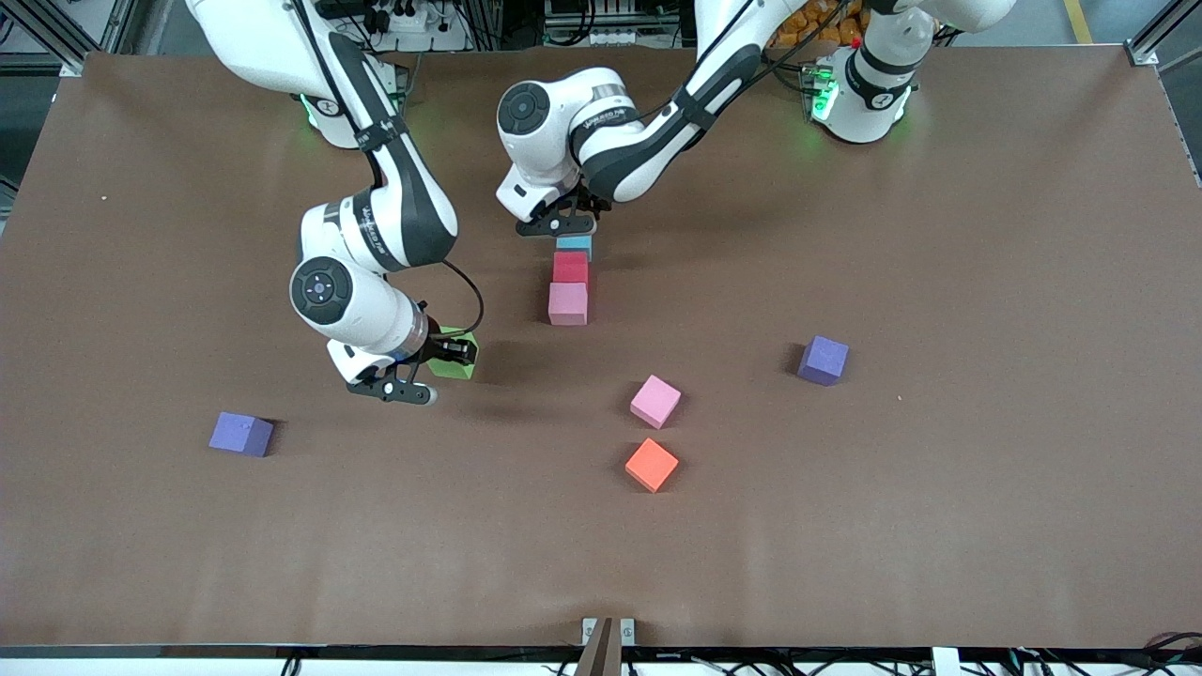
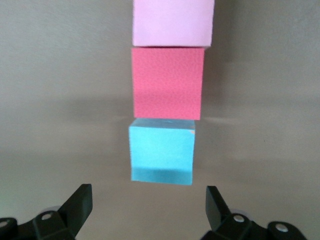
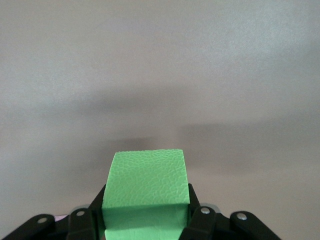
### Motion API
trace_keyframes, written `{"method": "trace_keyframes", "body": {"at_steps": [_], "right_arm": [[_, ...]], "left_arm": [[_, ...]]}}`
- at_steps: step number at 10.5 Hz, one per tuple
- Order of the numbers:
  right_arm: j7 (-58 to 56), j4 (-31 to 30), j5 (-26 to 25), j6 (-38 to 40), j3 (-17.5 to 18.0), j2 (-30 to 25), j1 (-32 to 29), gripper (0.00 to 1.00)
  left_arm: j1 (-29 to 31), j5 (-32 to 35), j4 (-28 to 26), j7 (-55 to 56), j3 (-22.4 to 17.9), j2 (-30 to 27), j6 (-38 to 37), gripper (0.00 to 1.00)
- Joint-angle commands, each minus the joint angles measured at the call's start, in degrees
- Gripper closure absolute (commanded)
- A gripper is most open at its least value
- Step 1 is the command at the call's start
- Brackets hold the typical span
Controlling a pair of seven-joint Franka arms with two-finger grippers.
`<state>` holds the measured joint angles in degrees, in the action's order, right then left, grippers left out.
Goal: Arrange blocks into number 1
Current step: 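Place the green cube beside the pink cube while the left gripper grasps the purple cube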
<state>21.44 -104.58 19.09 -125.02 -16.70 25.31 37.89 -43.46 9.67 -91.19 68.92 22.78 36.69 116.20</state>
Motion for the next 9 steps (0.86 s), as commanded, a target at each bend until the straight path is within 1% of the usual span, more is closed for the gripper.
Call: {"method": "trace_keyframes", "body": {"at_steps": [1, 2, 4, 6, 7, 8, 9], "right_arm": [[-1.05, -0.98, -0.45, 0.3, 0.35, -2.02, 0.16, 0.41], [-1.05, -0.45, -0.19, 0.21, 0.35, -1.84, 0.95, 0.42], [-0.44, 1.56, -0.1, 0.04, 0.27, -0.62, 3.93, 0.43], [-0.43, 5.16, -0.01, 0.04, 0.27, 2.27, 6.39, 0.43], [-0.43, 7.7, -0.1, 0.13, 0.18, 4.38, 7.54, 0.43], [-0.35, 10.16, -0.02, 0.13, 0.18, 6.66, 8.77, 0.43], [-0.26, 11.93, 0.16, 0.04, -0.08, 8.86, 9.65, 0.43]], "left_arm": [[4.23, 1.58, -1.09, 0.78, -0.45, -4.42, -4.73, 0.0], [8.18, 1.58, -1.36, -0.7, -0.45, -5.48, -5.71, 0.0], [17.75, 1.84, -4.42, -6.23, -0.45, -8.46, -5.72, 0.0], [26.9, 3.68, -4.96, -13.95, -0.37, -8.92, -5.72, 0.0], [29.9, 4.73, -5.75, -17.04, -0.37, -9.27, -5.72, 0.0], [32.8, 5.7, -8.19, -20.55, -0.37, -10.31, -4.68, 0.0], [35.53, 7.54, -11.78, -24.15, -0.28, -11.54, -1.62, 0.0]]}}
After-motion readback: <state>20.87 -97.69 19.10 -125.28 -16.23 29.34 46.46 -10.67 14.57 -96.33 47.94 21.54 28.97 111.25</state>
